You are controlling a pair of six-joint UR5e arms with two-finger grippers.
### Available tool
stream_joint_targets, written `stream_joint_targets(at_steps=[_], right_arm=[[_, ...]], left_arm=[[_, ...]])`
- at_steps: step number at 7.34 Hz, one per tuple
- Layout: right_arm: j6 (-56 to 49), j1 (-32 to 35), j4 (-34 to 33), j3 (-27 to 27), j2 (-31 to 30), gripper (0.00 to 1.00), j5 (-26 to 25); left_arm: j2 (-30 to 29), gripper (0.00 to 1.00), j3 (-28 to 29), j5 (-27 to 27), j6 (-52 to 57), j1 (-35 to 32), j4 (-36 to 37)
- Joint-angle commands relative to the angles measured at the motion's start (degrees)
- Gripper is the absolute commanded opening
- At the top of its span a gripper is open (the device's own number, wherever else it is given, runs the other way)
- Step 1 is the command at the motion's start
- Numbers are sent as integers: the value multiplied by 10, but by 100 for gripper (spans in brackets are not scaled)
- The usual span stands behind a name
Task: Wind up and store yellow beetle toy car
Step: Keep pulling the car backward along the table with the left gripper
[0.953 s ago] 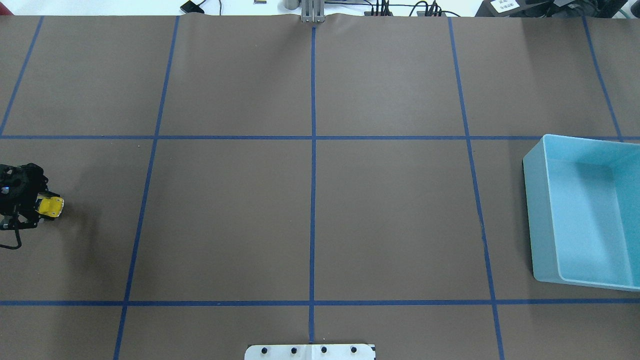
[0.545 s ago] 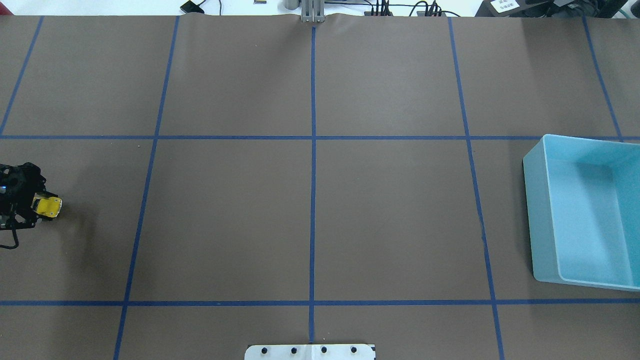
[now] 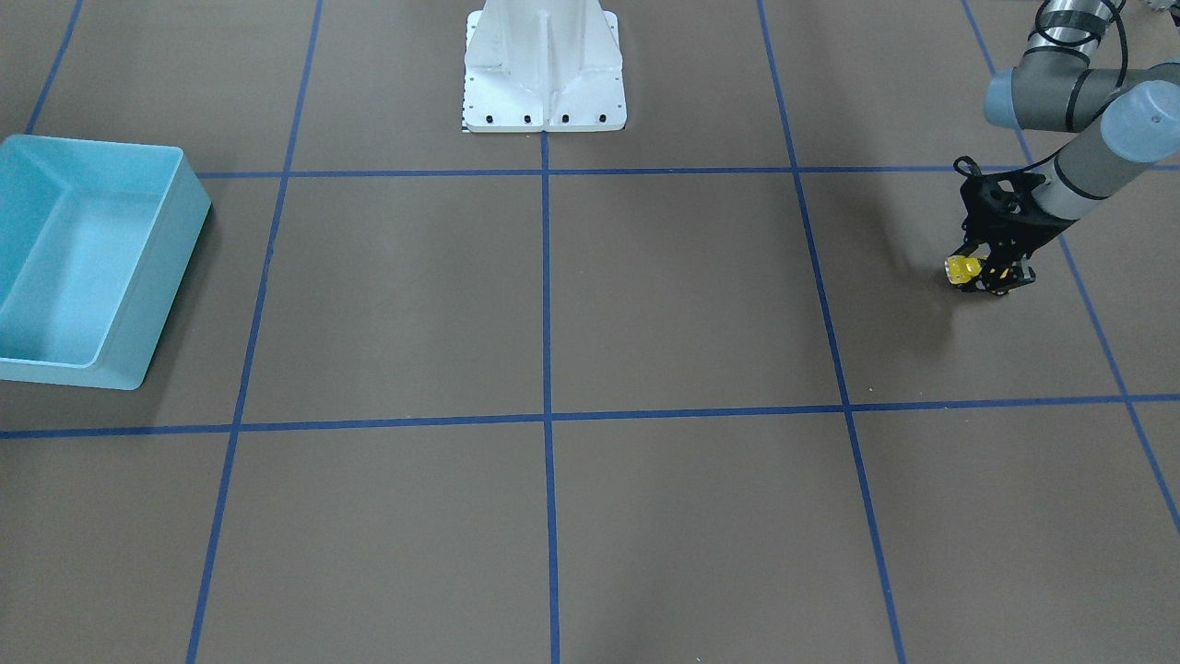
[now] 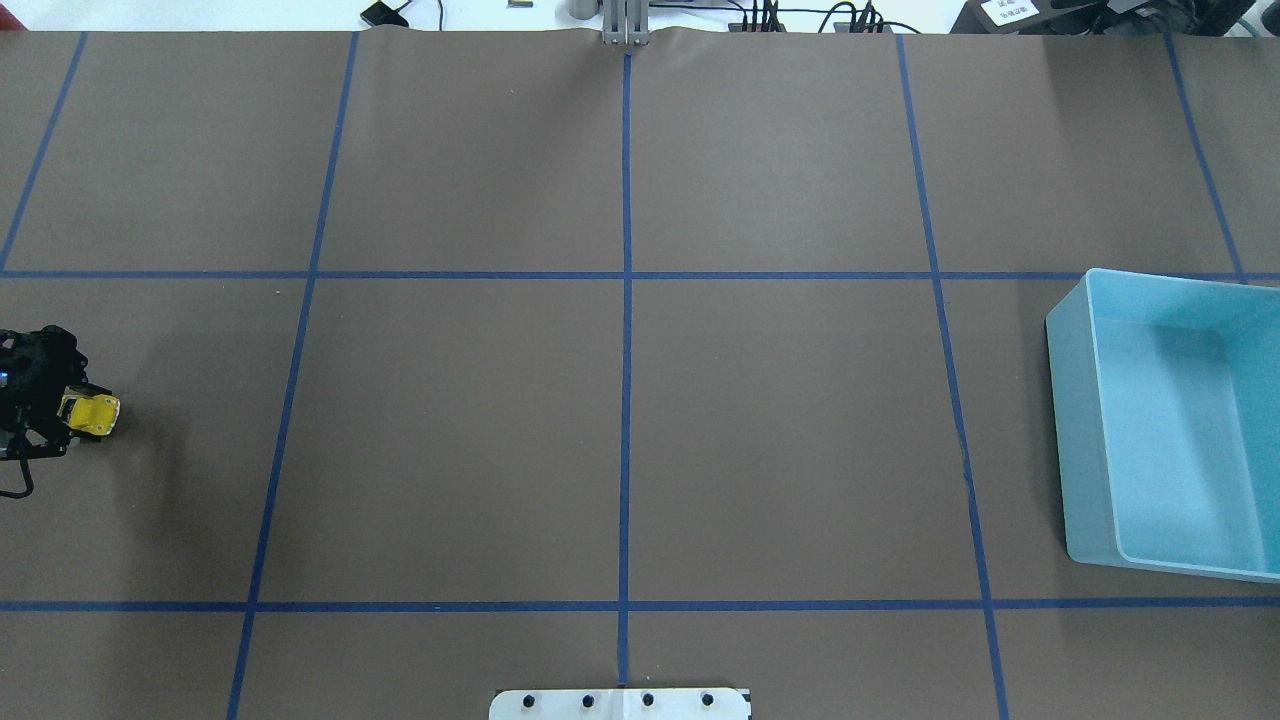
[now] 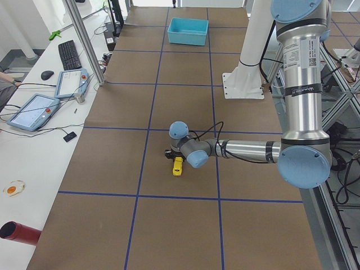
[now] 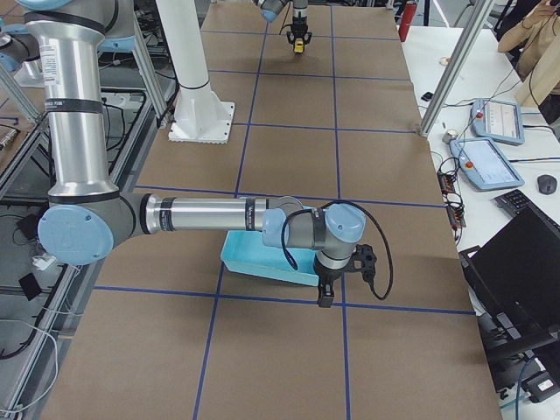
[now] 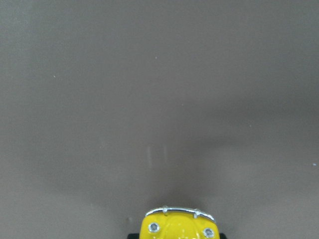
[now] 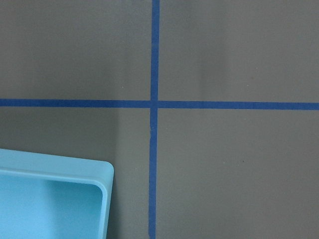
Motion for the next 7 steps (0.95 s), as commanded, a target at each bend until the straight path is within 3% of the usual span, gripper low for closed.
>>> stream_joint_targets(at_steps=[1,7], right_arm=[[0,0,0,0,0,100,0],[0,0,0,0,0,100,0]], left_arm=[[0,0,12,-4,1,-4,-12],[1,0,48,-19,2,-18,-47]])
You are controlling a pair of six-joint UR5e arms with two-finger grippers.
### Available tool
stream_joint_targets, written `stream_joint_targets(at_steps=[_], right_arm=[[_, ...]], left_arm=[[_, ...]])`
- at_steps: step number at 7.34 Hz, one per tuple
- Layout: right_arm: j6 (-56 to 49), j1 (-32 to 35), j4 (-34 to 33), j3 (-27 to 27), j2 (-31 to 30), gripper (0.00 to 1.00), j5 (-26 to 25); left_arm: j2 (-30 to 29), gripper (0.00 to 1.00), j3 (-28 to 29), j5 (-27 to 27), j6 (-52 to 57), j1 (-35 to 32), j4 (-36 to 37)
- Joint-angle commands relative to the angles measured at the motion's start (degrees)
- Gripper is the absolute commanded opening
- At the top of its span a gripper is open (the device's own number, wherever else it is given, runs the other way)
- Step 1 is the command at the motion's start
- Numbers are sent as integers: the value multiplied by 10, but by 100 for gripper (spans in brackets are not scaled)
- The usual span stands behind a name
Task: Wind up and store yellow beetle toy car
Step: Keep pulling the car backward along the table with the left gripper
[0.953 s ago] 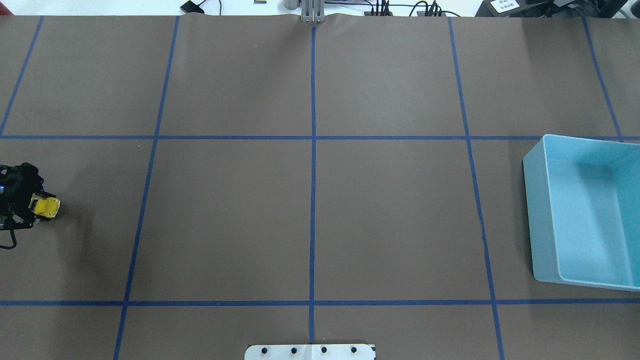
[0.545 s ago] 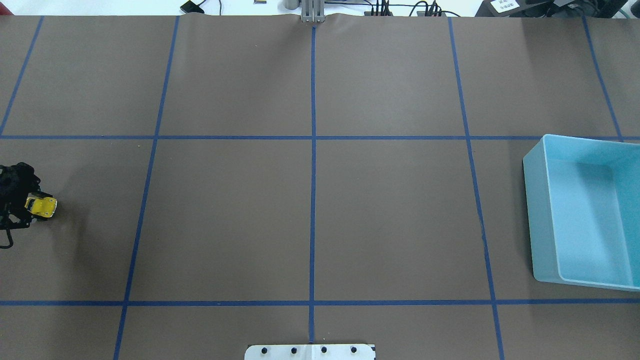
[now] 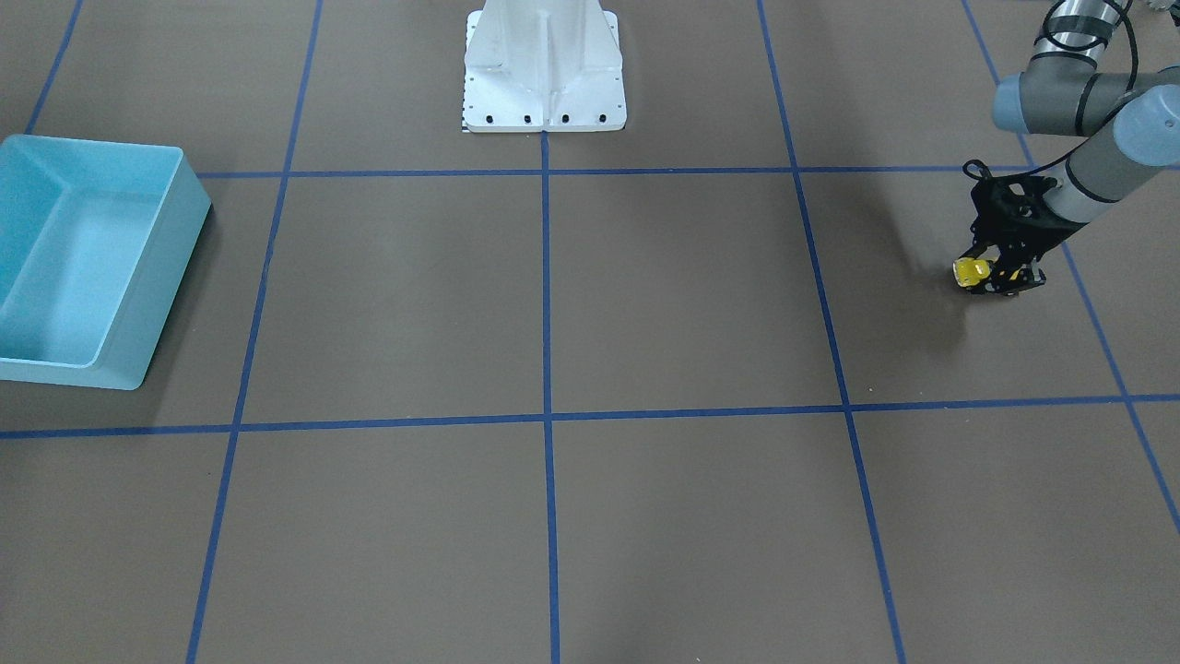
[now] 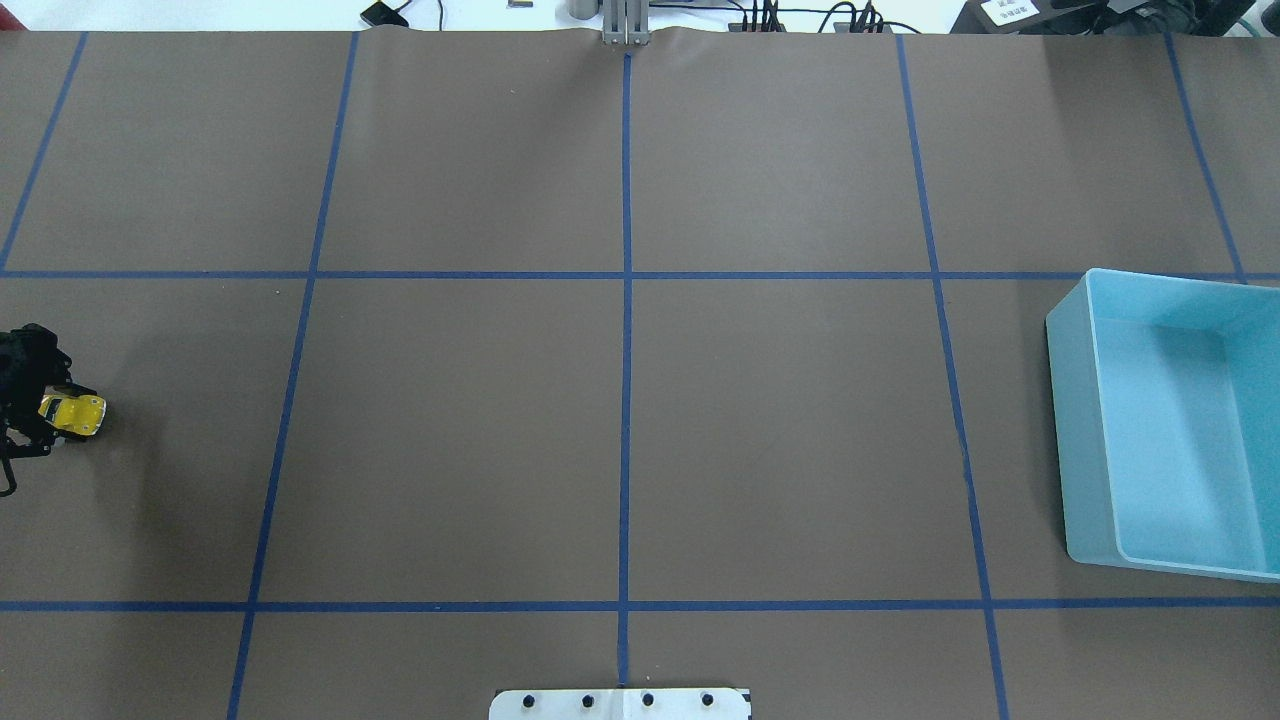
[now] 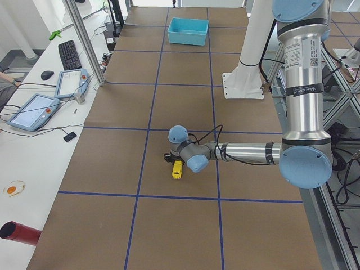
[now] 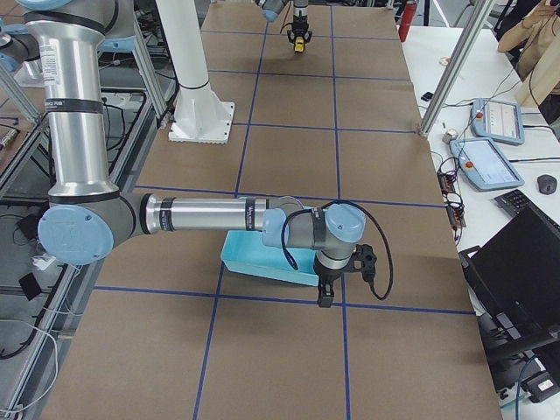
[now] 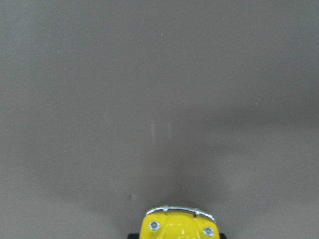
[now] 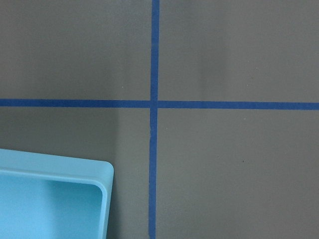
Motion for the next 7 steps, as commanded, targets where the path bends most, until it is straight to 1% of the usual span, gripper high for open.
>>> stream_joint_targets(at_steps=[1,5,7], right_arm=[[0,0,0,-1,0,100,0],[-1,0,0,-2,1,100,0],[-1,0,0,-2,1,100,0]], left_arm=[[2,0,18,-2,0,-4,-25],[7,0,27,-3,2,-11,-42],[7,0,44,-4,2,-13,-63]])
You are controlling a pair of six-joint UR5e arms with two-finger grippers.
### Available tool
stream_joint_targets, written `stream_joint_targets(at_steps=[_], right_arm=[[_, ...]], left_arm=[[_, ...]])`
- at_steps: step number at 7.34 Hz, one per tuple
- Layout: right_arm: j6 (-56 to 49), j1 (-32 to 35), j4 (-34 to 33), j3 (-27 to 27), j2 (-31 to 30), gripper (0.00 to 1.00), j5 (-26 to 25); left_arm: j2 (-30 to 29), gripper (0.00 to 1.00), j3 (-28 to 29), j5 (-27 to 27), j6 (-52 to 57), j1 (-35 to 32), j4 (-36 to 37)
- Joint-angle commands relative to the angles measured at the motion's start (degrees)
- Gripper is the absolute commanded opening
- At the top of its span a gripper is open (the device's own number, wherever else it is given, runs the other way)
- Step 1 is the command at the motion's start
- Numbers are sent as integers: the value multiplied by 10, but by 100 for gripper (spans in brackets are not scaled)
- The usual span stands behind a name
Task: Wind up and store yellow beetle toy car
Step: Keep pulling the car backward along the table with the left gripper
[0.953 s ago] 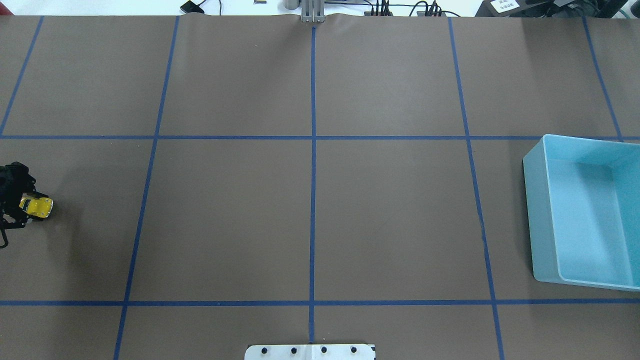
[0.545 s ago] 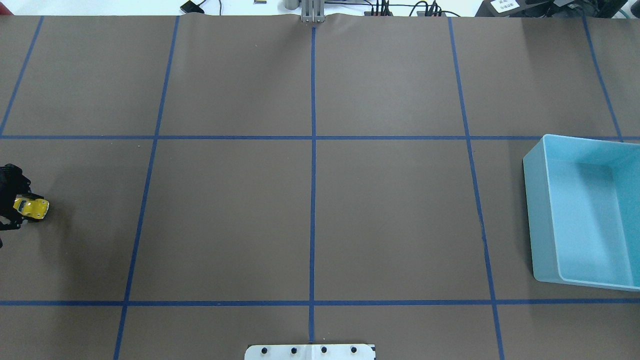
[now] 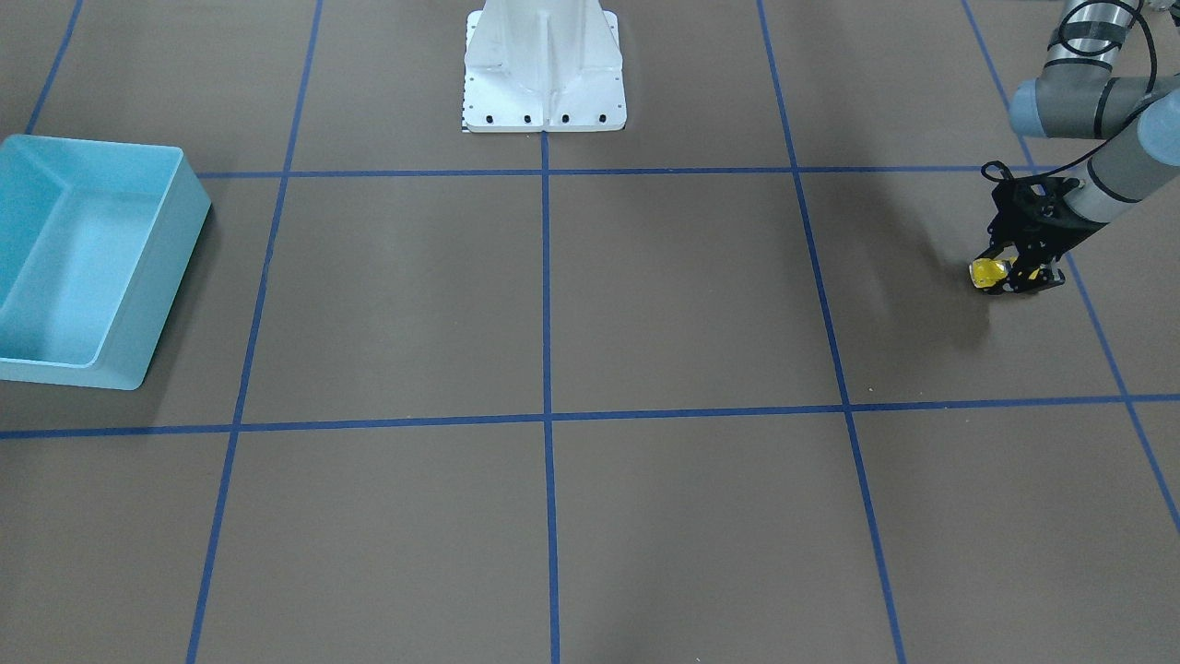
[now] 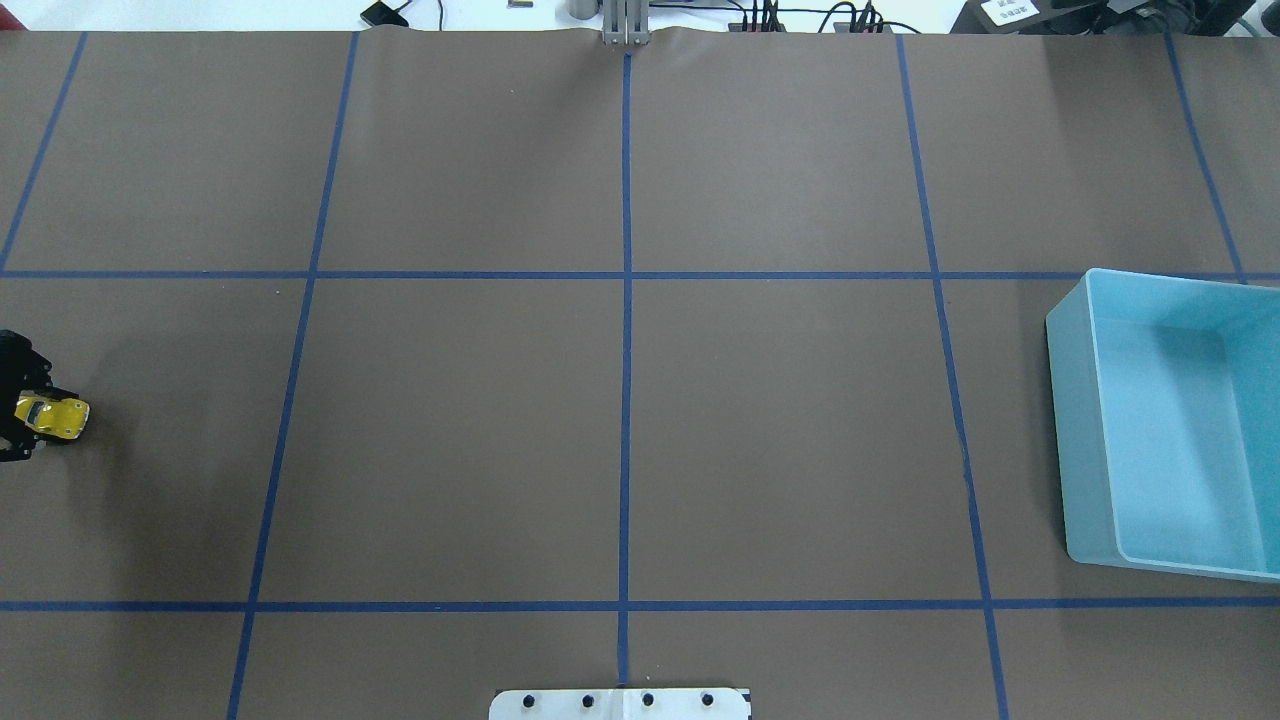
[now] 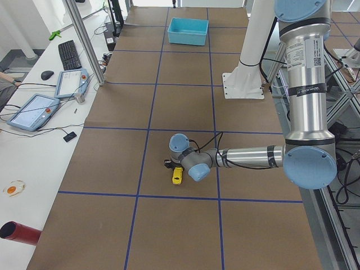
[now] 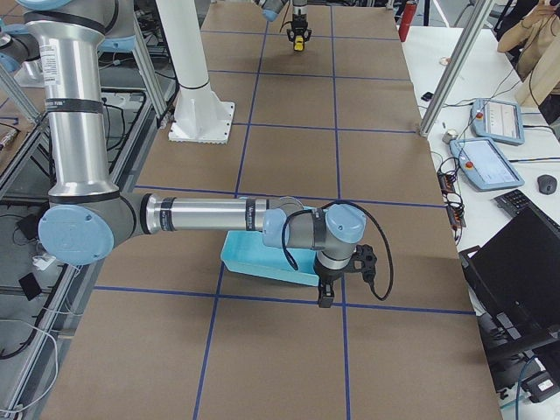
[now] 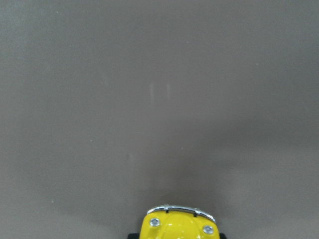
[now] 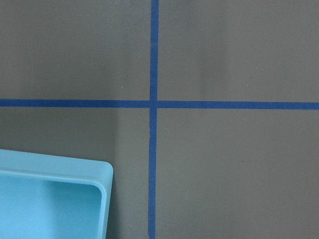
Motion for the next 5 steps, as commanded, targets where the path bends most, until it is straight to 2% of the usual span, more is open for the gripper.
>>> stream_joint_targets(at_steps=[1,5], right_arm=[[0,0,0,0,0,100,-1],[0,0,0,0,0,100,-1]], left_arm=[[0,0,18,0,0,-5,-24],[1,0,31,-22,1,-19,-39]])
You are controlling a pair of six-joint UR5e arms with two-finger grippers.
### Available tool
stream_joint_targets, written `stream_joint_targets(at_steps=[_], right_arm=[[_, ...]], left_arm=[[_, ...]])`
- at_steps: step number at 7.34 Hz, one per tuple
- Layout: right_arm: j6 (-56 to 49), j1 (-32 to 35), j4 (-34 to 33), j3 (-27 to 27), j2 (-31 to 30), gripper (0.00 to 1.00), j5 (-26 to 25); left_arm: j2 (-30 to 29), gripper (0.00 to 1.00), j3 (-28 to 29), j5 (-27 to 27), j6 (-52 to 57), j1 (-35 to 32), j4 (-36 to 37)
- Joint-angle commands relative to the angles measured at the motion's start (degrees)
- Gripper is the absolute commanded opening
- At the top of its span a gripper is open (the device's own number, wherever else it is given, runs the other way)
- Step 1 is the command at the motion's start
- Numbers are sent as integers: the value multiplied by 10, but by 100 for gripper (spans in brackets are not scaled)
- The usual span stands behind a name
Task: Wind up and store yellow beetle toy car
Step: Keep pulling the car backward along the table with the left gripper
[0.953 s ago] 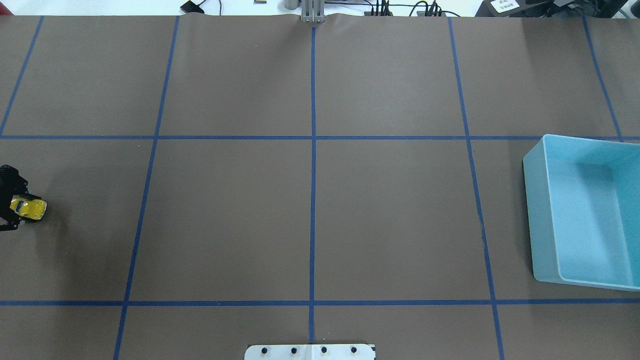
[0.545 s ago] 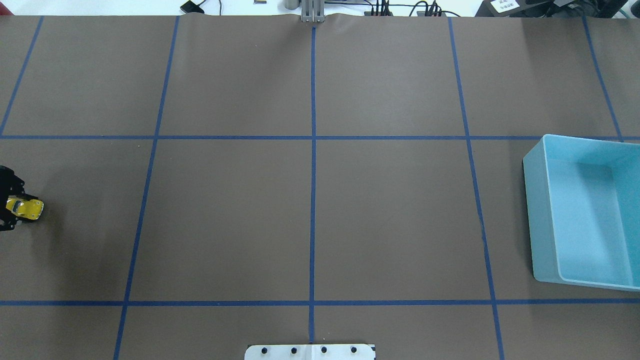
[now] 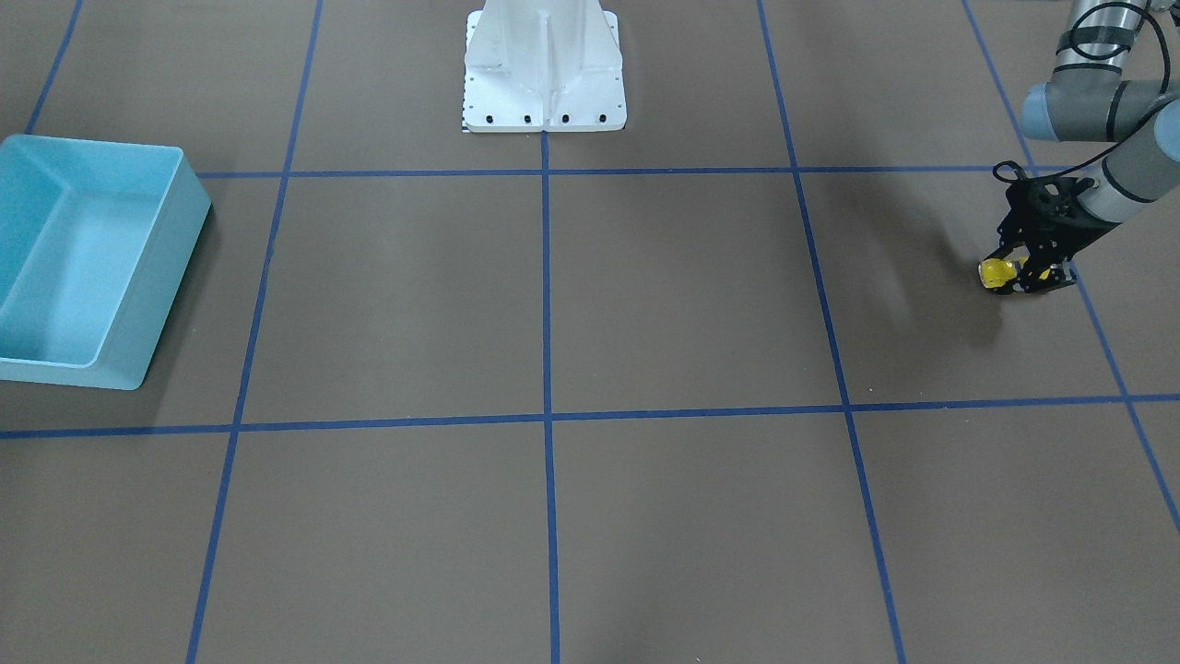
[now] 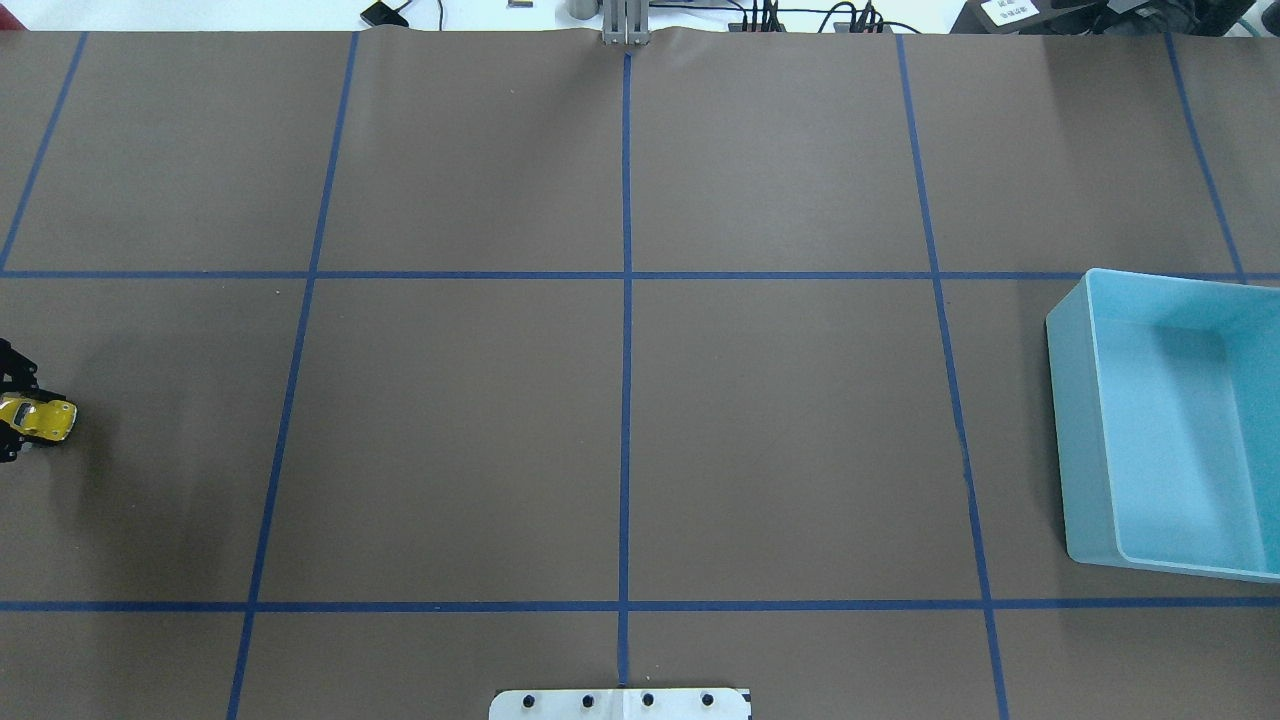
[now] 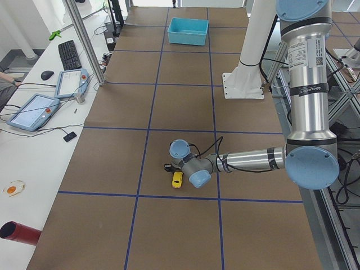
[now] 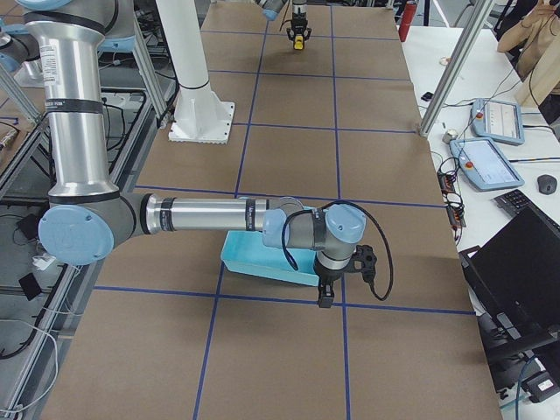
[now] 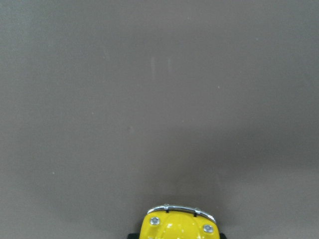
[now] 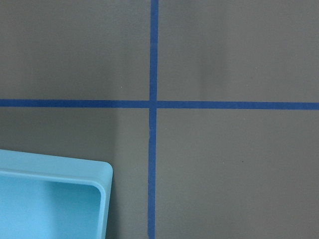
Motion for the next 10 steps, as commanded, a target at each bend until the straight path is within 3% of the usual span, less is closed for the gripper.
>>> stream_joint_targets(at_steps=[1,7,9,10], right_arm=[[0,0,0,-1,0,100,-3],[0,0,0,-1,1,100,-10],[0,0,1,-1,1,100,-10],[0,0,11,-1,-2,100,-11]], left_arm=[[0,0,11,-6,0,-5,-16],[8,0,29,-7,0,-9,-47],[9,100,25,-9,-4,-15,-54],[9,100,26,-11,-5,-17,-61]])
